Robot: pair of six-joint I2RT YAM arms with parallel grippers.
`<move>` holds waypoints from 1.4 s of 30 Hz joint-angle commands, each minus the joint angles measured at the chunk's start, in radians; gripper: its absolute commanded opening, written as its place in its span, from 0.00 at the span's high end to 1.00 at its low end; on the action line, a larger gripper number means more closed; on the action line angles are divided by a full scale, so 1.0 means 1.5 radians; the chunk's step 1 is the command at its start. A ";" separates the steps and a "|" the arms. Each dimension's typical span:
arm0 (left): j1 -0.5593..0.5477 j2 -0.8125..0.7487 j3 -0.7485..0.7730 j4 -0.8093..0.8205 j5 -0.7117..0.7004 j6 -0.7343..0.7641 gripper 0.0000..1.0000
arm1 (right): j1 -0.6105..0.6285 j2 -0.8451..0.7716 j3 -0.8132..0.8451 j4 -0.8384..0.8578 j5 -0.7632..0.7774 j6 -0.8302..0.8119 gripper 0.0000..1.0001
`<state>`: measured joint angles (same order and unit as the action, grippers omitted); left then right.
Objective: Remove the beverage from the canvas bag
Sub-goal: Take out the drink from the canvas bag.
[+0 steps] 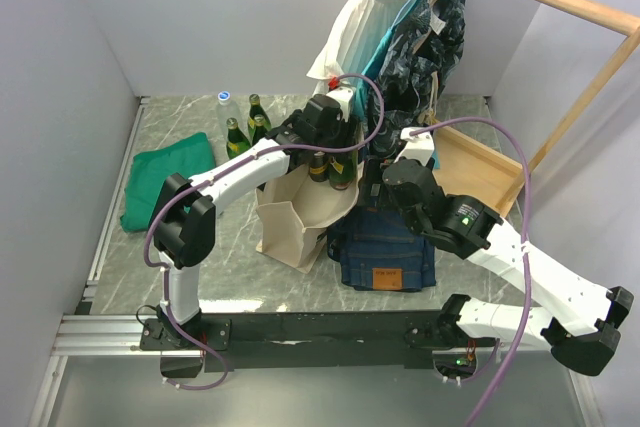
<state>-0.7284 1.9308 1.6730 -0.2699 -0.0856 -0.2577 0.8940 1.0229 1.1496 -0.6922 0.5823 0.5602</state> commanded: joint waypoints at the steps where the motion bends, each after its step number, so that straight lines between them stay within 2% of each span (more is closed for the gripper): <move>1: -0.004 -0.001 0.015 0.003 -0.005 -0.002 0.48 | -0.005 -0.009 -0.005 0.019 0.006 0.002 0.08; 6: -0.004 0.005 0.020 -0.001 -0.002 -0.003 0.46 | -0.006 -0.012 -0.008 0.019 0.007 0.004 0.08; 9: -0.004 0.005 0.018 0.000 0.001 -0.004 0.54 | -0.007 -0.010 -0.010 0.021 0.007 0.003 0.08; 12: -0.005 0.005 0.017 -0.002 -0.002 -0.005 0.66 | -0.007 -0.008 -0.009 0.021 0.004 0.002 0.08; 14: -0.005 0.003 0.017 -0.002 -0.002 -0.004 0.80 | -0.008 -0.008 -0.009 0.021 0.003 0.002 0.08; 19: -0.005 0.007 0.027 -0.009 0.004 -0.003 0.99 | -0.008 -0.009 -0.011 0.023 0.002 0.002 0.08; 42: -0.023 -0.056 0.067 -0.063 0.052 0.020 0.99 | -0.009 -0.016 -0.016 0.032 -0.013 0.006 0.08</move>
<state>-0.7399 1.9285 1.7061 -0.3508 -0.0570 -0.2264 0.8871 1.0229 1.1374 -0.6800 0.5591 0.5606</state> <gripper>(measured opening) 0.340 0.921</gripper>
